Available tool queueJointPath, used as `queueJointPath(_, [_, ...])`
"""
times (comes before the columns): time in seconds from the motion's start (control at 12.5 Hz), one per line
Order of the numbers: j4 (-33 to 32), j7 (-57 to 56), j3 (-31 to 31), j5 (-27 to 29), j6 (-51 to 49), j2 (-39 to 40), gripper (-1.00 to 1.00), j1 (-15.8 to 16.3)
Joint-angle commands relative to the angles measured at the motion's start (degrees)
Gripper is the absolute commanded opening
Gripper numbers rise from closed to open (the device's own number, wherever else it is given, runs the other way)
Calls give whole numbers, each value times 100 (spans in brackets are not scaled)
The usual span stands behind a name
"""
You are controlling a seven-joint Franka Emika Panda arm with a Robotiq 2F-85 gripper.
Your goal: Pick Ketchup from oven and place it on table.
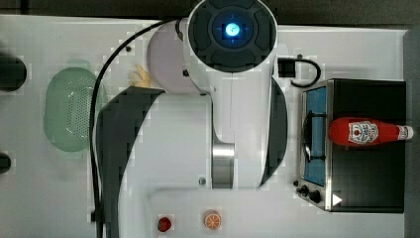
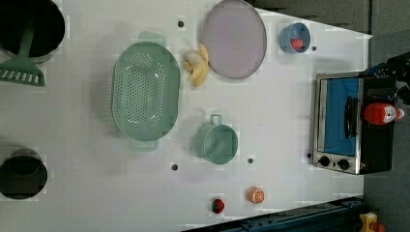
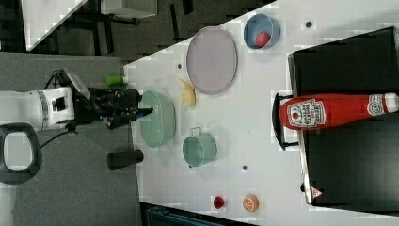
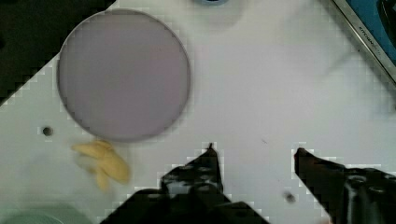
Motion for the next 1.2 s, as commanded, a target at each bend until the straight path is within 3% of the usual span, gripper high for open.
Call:
queueJointPath(0.08, [-560, -266, -87, 31, -1198, -1947, 59, -146])
queueJointPath(0.24, [-560, -266, -106, 26, -1171, -1937, 100, -156])
queueJointPath(0.56, [-560, -266, -496, -44, -914, -1751, 100, -323])
queueJointPath(1.2, [-549, -267, -2185, -43, 714, -516, 100, -598])
